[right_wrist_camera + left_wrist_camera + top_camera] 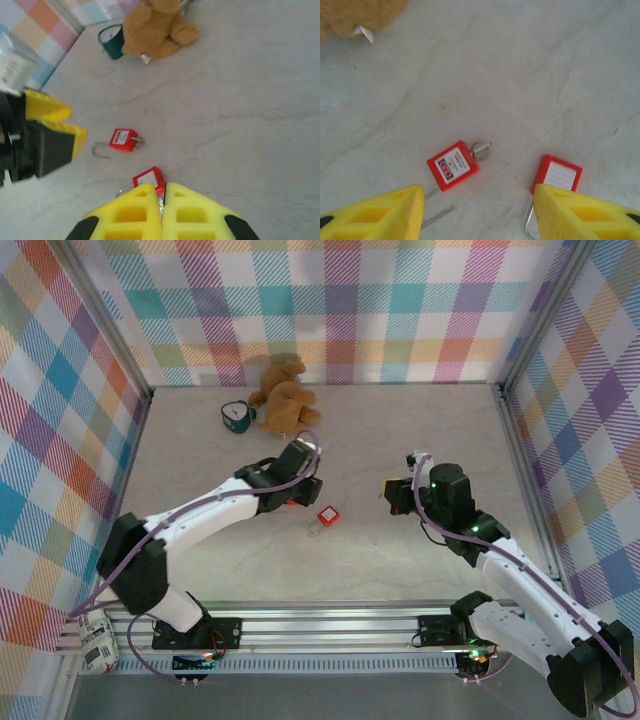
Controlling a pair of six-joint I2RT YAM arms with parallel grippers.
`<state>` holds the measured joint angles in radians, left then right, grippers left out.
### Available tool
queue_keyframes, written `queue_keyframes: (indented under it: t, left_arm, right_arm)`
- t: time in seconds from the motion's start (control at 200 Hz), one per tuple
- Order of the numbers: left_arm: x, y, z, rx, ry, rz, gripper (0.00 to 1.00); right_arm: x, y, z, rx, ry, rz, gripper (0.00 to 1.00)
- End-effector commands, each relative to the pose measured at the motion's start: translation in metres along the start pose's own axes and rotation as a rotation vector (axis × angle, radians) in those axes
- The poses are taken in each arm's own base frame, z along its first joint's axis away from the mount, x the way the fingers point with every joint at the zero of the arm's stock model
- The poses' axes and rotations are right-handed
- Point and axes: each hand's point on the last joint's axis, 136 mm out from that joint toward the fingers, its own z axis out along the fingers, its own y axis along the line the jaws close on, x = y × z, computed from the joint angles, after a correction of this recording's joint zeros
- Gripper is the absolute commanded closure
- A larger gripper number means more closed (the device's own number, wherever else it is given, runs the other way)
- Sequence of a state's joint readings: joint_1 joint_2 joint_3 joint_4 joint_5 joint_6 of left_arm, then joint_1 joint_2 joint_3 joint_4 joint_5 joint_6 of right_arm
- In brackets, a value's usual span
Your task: Unlock with the key
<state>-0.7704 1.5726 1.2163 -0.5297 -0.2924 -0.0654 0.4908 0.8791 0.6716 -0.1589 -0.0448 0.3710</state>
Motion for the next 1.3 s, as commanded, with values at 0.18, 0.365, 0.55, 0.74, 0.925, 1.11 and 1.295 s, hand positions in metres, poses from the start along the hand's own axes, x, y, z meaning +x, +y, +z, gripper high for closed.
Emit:
queue_keyframes:
  t: [0.18, 0.365, 0.55, 0.74, 0.925, 1.11, 1.295]
  left_arm:
    - [0.048, -0.042, 0.027, 0.071, 0.377, 0.224, 0.39]
    - [0.072, -0.064, 0.056, 0.113, 0.507, 0.274, 0.36]
    - [0.066, -0.073, 0.07, 0.132, 0.532, 0.322, 0.34]
    - [0.058, -0.082, 0.069, 0.183, 0.54, 0.331, 0.34]
    - [0.058, -0.09, 0.062, 0.217, 0.559, 0.26, 0.33]
    - [0.072, -0.094, 0.069, 0.215, 0.61, 0.214, 0.35]
    - [0.082, -0.098, 0.081, 0.203, 0.624, 0.197, 0.35]
  right_arm:
    - [-0.003, -0.022, -0.035, 0.114, -0.113, 0.002, 1.0]
    - [0.009, -0.034, -0.06, 0.171, -0.128, 0.028, 1.0]
    - [0.017, -0.034, -0.062, 0.156, -0.122, 0.05, 1.0]
    - [0.015, -0.032, -0.057, 0.151, -0.105, 0.042, 1.0]
    - [0.017, -0.031, -0.056, 0.145, -0.094, 0.051, 1.0]
    - [0.02, -0.031, -0.058, 0.136, -0.102, 0.042, 1.0]
    - [0.017, -0.024, -0.058, 0.101, -0.095, 0.04, 1.0]
